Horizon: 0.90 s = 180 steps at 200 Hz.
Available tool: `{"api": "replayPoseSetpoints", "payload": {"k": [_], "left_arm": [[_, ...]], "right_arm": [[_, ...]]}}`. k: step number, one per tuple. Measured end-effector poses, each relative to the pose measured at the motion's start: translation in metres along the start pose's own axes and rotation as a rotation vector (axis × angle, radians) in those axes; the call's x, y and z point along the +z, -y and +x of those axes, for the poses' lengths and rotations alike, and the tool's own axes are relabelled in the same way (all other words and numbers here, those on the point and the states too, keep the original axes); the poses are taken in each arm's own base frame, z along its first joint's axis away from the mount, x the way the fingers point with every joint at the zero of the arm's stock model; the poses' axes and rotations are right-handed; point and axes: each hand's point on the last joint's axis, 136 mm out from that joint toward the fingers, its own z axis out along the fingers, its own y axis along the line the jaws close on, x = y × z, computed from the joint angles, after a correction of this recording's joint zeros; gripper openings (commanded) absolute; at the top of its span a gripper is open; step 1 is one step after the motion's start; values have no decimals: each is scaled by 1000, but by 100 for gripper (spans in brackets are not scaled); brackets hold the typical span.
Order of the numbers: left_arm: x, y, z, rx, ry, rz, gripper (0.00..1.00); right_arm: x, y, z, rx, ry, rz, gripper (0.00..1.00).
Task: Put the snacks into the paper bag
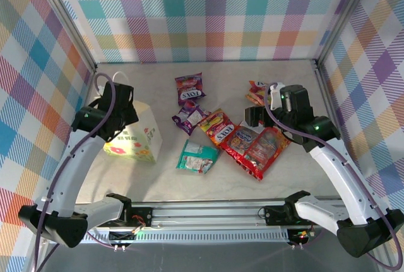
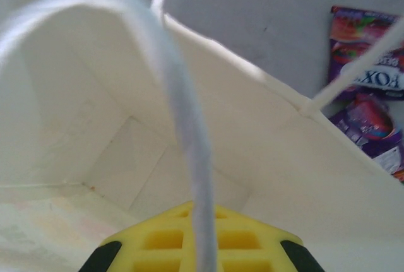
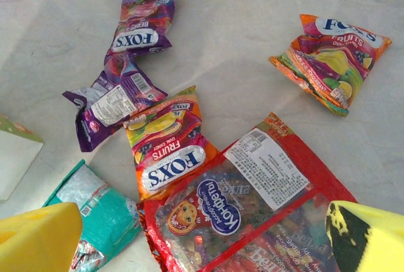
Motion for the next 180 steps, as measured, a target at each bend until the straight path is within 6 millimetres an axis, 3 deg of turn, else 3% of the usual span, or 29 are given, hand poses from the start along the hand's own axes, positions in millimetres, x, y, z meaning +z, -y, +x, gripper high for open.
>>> {"api": "replayPoseSetpoints", "payload": {"k": [57, 100, 134, 180], "left_arm": [[-29, -23, 14, -48, 21, 1, 36], [-36, -33, 24, -55, -9, -21, 50], [-41, -35, 24, -67, -16, -24, 51], [-56, -28, 5, -90, 14, 7, 51]], "right_arm": [[3, -6, 2, -9, -13, -20, 99], [3, -8, 3, -14, -16, -25, 99], [3, -8, 3, -20, -16, -25, 99], [4, -7, 4, -39, -17, -17, 99]]}}
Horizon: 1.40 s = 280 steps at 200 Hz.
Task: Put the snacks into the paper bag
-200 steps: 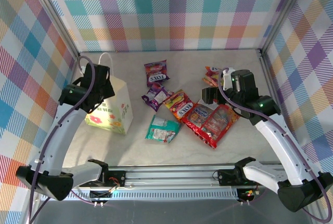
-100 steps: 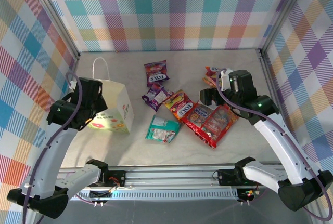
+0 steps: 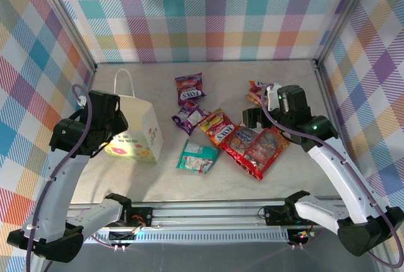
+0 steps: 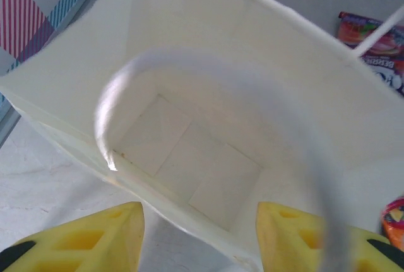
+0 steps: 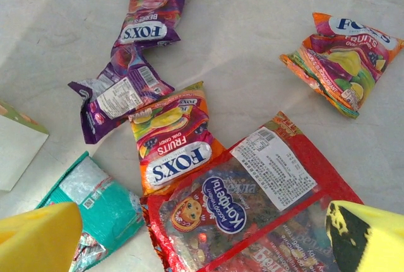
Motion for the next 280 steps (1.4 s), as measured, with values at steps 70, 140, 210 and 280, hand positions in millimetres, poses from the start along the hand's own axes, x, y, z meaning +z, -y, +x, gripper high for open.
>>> {"api": "replayPoseSetpoints", "payload": {"k": [70, 140, 210, 280], "left_arm": [[-8, 2, 10, -18, -79, -14, 57], [-8, 6, 33, -66, -129, -14, 61], [6, 13, 34, -132, -95, -33, 52], [19, 12, 31, -116, -73, -98, 50]], "right_arm": [[8, 5, 11, -46, -23, 20, 99], [10, 10, 13, -75, 4, 42, 99], [11, 13, 12, -97, 29, 53, 99], [14, 8, 12, -92, 24, 25, 99]]}}
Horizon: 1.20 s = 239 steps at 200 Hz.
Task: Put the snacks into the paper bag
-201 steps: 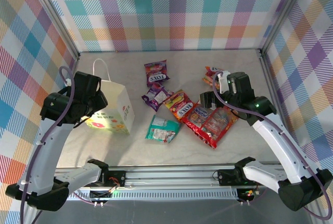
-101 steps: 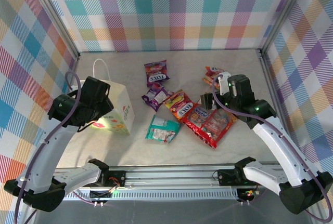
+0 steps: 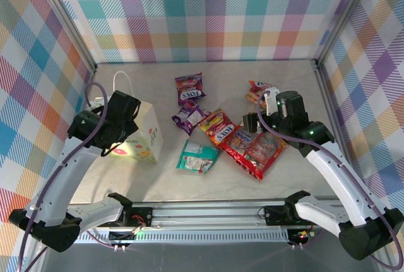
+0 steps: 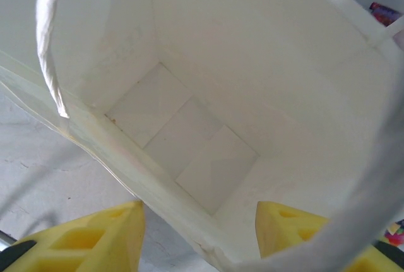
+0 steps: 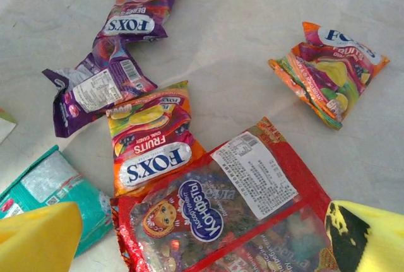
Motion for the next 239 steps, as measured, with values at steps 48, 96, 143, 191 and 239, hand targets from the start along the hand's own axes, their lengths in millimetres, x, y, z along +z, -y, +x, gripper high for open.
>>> {"api": "replayPoseSetpoints", "payload": {"k": [48, 96, 143, 191, 239], "left_arm": [[12, 1, 7, 11, -12, -17, 45], [14, 5, 10, 38, -23, 1, 26], [14, 4, 12, 89, -34, 0, 19], [12, -3, 15, 167, -62, -38, 8], [8, -8, 13, 243, -62, -57, 6]], "right_arm": [[17, -6, 16, 13, -90, -34, 99], [18, -25, 16, 45, -99, -142, 99], [19, -43, 12, 91, -97, -234, 99], [28, -47, 13, 103, -129, -243, 99], [29, -50, 4, 98, -120, -248, 99]]}}
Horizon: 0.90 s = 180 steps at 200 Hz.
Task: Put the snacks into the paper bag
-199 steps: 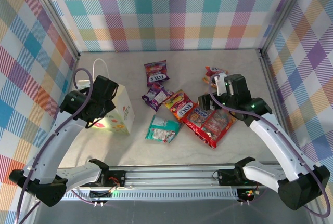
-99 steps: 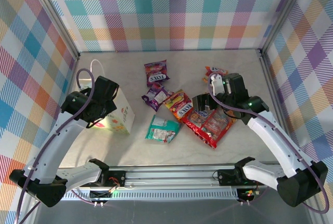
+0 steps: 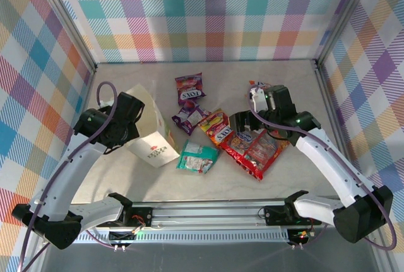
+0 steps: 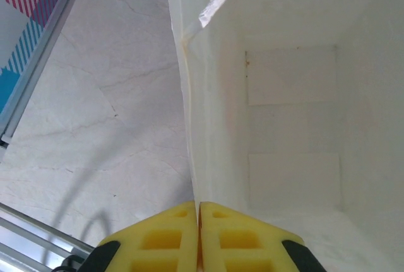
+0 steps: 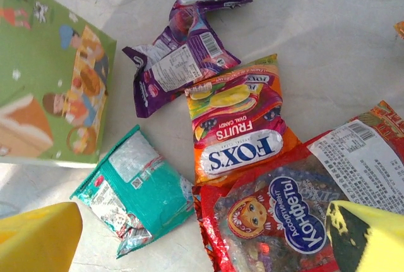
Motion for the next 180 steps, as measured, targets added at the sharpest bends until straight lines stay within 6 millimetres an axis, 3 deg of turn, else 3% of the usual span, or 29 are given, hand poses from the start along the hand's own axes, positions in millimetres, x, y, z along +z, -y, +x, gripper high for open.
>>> {"api": "replayPoseSetpoints", "payload": {"k": [74, 154, 180], "left_arm": [[-6, 18, -36, 109, 57, 11, 4], [17, 36, -61, 120, 50, 83, 4], [24, 34, -71, 85, 41, 102, 4]], "right_arm": [[10, -2, -1, -1, -28, -5, 99], [10, -5, -15, -5, -18, -5, 99], [14, -5, -14, -3, -33, -1, 99]]}}
